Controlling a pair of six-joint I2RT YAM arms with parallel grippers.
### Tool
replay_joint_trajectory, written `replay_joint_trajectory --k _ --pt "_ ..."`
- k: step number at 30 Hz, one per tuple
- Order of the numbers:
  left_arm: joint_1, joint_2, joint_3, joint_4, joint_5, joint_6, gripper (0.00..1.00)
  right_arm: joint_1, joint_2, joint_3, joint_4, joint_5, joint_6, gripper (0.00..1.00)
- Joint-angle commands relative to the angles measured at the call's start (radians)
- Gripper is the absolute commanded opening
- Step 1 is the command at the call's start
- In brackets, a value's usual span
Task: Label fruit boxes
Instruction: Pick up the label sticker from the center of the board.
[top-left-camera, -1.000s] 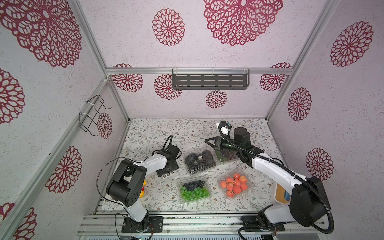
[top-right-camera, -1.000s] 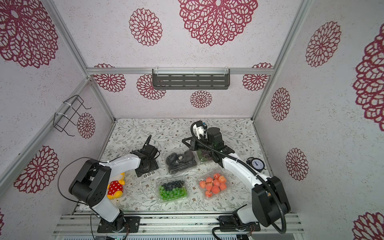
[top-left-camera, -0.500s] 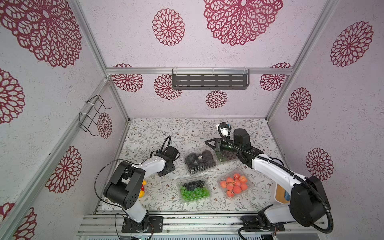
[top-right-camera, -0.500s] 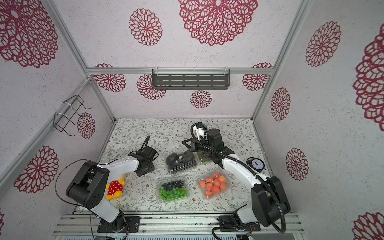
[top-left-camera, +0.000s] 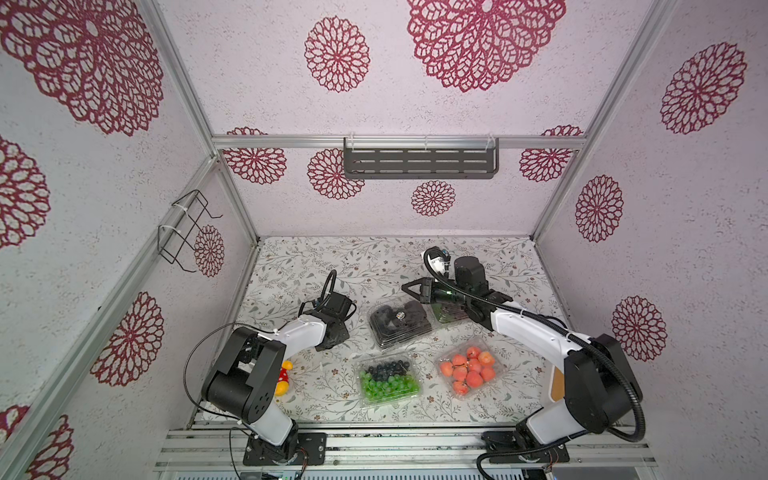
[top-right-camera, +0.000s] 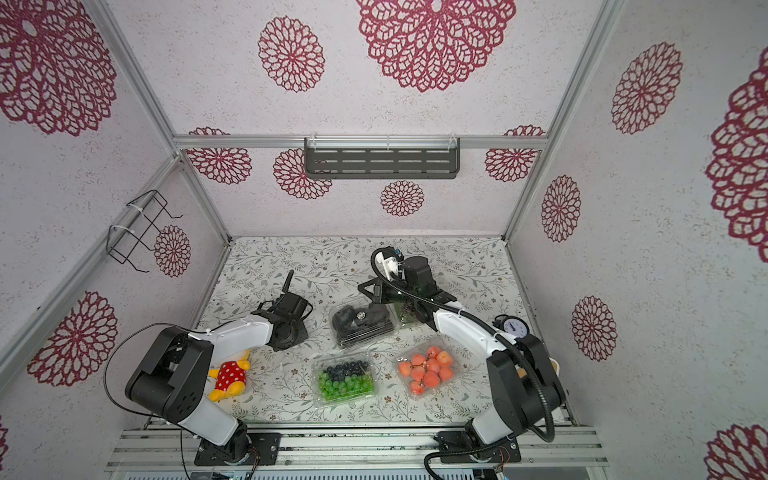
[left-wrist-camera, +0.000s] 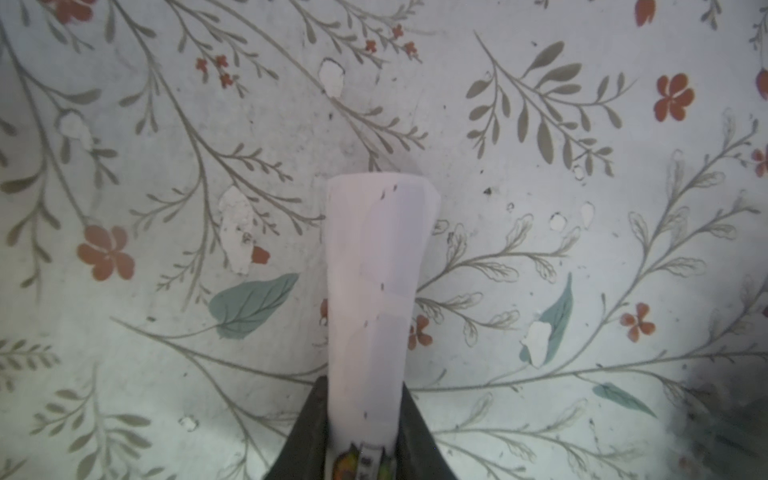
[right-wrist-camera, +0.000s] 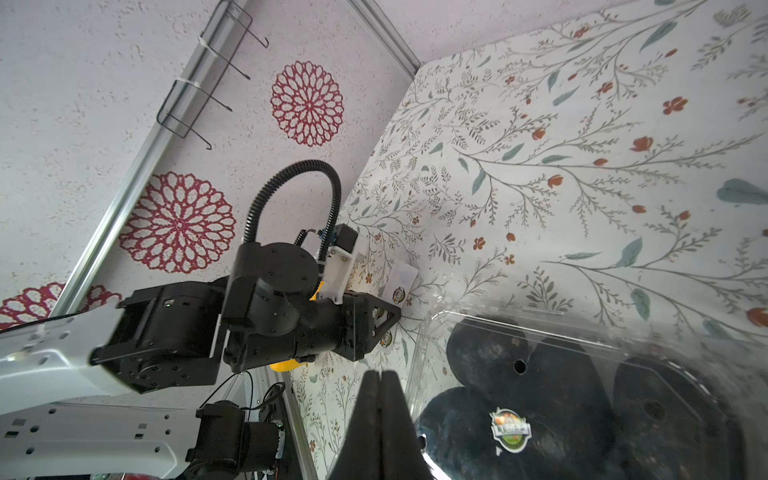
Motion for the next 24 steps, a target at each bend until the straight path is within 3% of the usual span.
replay_joint_trajectory --k 1,7,10,17,20,24 --pt "0.000 -0.009 -0.026 -0.002 0.065 0.013 0.21 0.008 0.008 0.043 0.018 -0.026 -0.031 0.02" --pt "-0.001 -0.106 -0.031 0.023 0.058 0.051 0.15 0.021 0.036 0.063 0.009 -0.026 -0.051 0.03" --pt "-0.005 -0.186 -0.032 0.045 0.093 0.094 0.18 0.020 0.053 0.072 0.021 -0.047 -0.048 0.03" --pt "-0.050 -0.425 -0.063 0.151 0.138 0.214 0.12 0.018 0.036 0.059 0.071 -0.036 -0.063 0.07" --pt "-0.128 -0.512 -0.081 0.254 0.128 0.310 0.13 0.019 0.039 0.042 0.181 -0.097 -0.007 0.14" --pt "-0.186 -0.581 -0.110 0.410 0.256 0.401 0.14 0.017 0.048 0.018 0.389 -0.229 0.101 0.18"
